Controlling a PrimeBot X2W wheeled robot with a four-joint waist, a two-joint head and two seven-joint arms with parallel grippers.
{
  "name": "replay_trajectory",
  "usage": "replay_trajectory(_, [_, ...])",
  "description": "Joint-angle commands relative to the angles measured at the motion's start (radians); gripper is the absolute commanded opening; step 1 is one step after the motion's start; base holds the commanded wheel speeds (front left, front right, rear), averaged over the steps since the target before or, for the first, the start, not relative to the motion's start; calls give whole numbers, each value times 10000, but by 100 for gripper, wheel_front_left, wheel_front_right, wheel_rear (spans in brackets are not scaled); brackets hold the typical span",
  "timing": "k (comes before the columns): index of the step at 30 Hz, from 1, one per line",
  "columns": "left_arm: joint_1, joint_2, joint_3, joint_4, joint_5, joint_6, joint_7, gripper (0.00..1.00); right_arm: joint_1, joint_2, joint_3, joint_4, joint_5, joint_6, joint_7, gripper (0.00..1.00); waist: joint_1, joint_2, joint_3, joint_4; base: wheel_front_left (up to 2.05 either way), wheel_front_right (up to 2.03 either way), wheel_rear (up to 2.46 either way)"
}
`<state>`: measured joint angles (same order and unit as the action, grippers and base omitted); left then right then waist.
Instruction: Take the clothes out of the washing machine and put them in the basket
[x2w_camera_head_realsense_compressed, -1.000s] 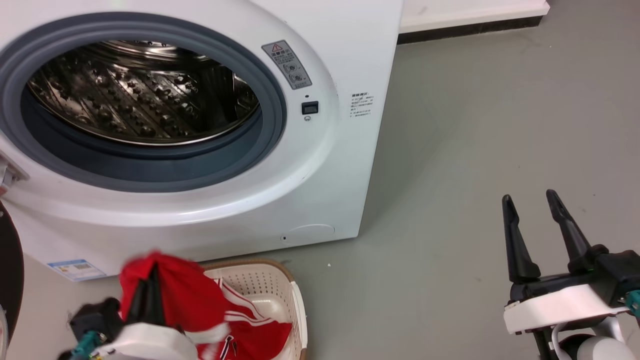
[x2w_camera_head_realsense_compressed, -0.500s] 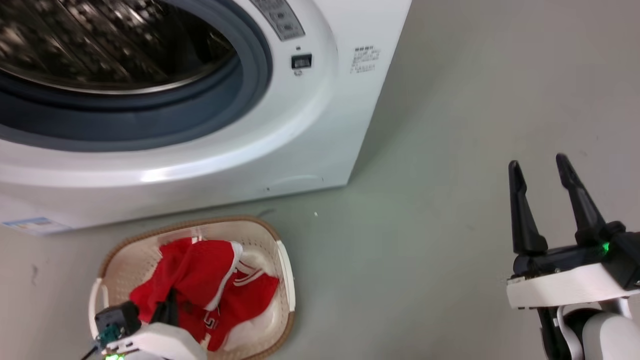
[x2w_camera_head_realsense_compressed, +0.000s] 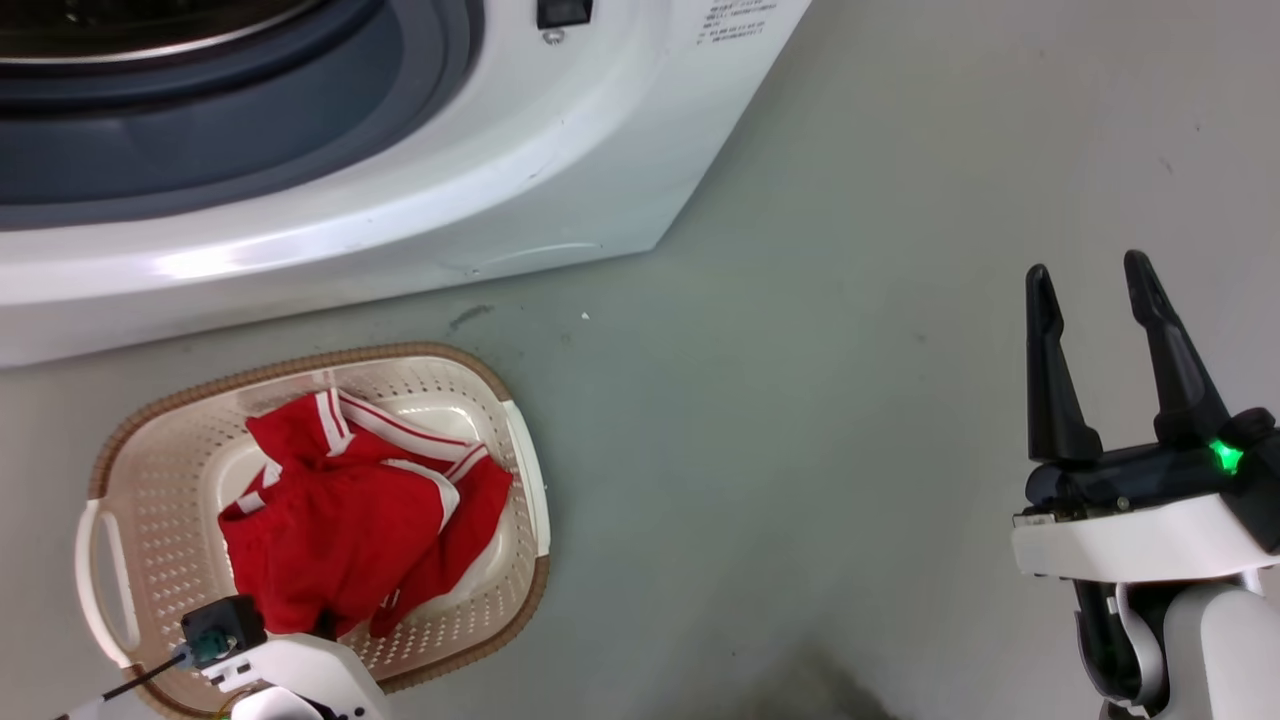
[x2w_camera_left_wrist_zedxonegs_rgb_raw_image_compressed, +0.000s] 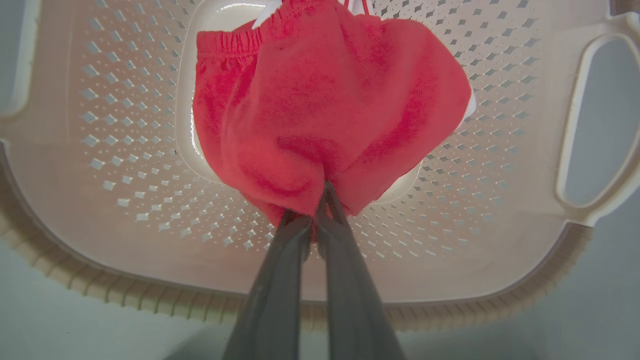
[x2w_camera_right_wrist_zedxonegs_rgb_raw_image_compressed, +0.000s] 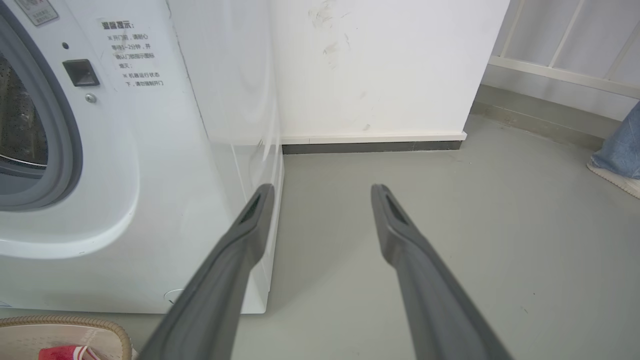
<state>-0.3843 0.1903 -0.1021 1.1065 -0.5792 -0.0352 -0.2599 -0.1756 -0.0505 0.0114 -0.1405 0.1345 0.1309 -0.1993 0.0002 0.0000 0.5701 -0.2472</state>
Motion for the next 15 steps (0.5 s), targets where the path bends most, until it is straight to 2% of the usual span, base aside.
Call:
replay_trajectory(1, [-269, 31, 28, 171, -85, -24, -42, 0, -165, 6, 2, 7, 50, -3, -58, 100, -2, 0, 223, -88, 0, 0, 0])
replay_trajectory(5, [-706, 45, 3, 932, -113, -142, -15, 0, -282, 6, 19, 23, 40, -3, -123, 100, -2, 0, 446, -120, 0, 0, 0])
replay_trajectory(6, [-791, 42, -55, 1048, -73, -220, -14, 22, -300, 6, 11, 32, 33, -3, -120, 100, -2, 0, 474, -118, 0, 0, 0])
replay_trajectory(8, [-946, 64, -98, 1224, -79, -311, -18, 56, -310, 6, 2, 71, -9, -5, -122, 100, -2, 0, 486, -108, 0, 0, 0])
replay_trajectory(9, [-983, 88, -79, 1295, -119, -340, -22, 98, -303, 6, 7, 99, -39, -3, -111, 100, -2, 0, 436, -105, 0, 0, 0])
replay_trajectory(15, [-919, 102, -120, 1502, -71, -463, -54, 100, -175, 4, 1, 296, -64, -5, -97, 100, -2, 0, -328, -42, 0, 0, 0])
